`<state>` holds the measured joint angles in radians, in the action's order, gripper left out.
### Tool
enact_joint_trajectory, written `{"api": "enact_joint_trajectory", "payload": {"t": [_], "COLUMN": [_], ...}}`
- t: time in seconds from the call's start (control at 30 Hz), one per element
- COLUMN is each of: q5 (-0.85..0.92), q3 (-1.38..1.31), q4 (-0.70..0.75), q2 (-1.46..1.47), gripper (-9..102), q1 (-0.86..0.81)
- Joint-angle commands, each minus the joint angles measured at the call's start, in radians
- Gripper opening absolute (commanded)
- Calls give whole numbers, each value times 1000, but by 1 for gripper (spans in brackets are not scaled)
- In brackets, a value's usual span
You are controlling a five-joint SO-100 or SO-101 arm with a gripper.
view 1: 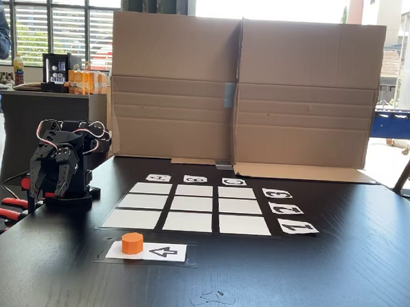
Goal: Pick up the round, orange token and place it in the grid on square A1.
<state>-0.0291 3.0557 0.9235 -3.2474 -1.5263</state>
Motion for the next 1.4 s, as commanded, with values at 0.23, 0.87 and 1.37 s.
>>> {"api": "enact_joint_trajectory", "payload": {"t": [0.23,0.87,1.37], "q5": [6,-3,-40], "q3": [-12,-410,-1109], "q4": [-60,-74,319], "q2": [18,514,1167], "gripper": [24,25,26], "q1": [-20,-12,147]}}
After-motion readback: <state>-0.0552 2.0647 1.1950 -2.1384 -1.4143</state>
